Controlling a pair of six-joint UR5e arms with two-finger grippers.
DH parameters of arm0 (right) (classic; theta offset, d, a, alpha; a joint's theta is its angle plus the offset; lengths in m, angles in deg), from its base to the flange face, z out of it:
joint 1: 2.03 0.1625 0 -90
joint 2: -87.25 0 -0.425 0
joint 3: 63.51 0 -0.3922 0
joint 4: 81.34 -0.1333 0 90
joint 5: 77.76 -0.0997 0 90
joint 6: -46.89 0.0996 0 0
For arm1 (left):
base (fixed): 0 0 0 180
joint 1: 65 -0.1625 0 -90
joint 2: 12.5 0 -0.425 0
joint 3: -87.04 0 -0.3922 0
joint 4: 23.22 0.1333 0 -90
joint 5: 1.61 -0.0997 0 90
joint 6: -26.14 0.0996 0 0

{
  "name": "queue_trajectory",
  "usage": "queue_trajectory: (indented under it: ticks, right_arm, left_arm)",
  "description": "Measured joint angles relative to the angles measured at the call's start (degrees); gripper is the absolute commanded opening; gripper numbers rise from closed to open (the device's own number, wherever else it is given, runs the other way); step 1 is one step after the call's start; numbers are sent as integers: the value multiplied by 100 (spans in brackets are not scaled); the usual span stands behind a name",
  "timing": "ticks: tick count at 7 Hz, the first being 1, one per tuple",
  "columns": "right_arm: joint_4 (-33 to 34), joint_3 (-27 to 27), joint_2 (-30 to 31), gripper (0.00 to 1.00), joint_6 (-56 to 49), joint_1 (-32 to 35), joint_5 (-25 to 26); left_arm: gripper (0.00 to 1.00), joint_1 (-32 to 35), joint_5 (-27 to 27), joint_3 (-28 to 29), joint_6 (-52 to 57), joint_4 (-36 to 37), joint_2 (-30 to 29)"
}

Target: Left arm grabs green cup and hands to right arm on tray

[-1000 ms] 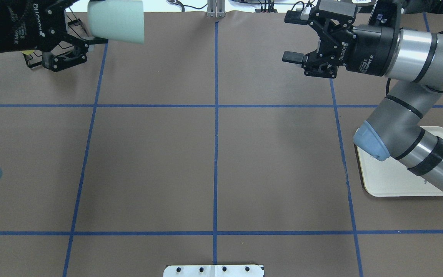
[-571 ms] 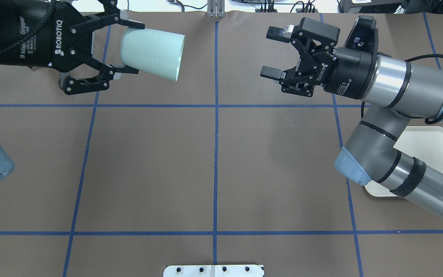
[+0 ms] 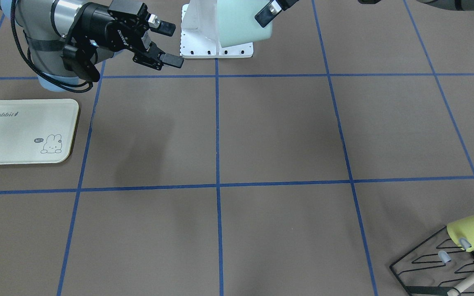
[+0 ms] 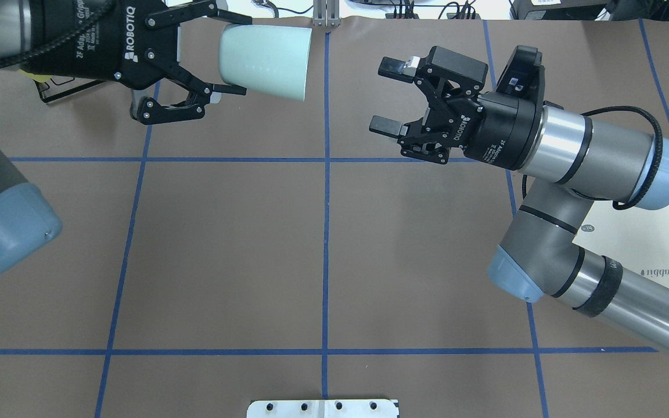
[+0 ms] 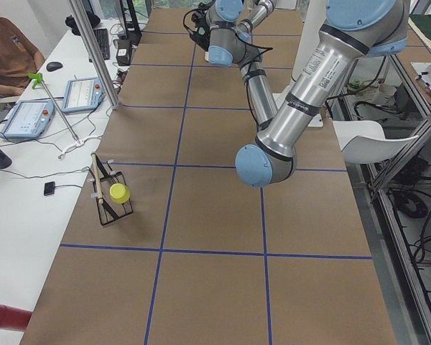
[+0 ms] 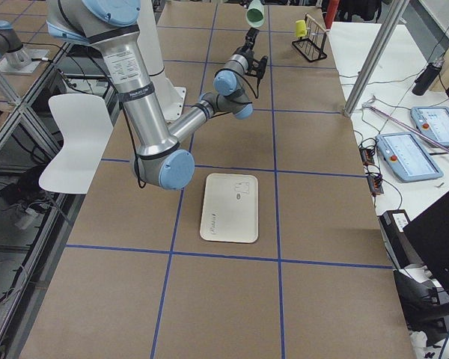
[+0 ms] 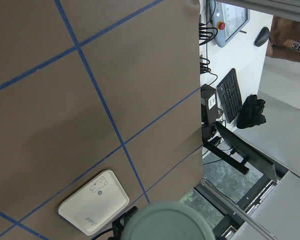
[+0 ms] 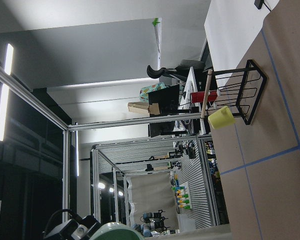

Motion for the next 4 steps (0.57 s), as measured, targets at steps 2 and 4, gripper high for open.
queue_trajectory:
  ticks: [2,4]
  right_arm:
    - [-6,0,-14,94,-6,-55,18]
    - [-7,0,-19,93,-47,-131,-6]
  left_arm:
    - [0,-7,3,53,-31,-90,-34]
    - [0,-25,9,71,-34,-125,-38]
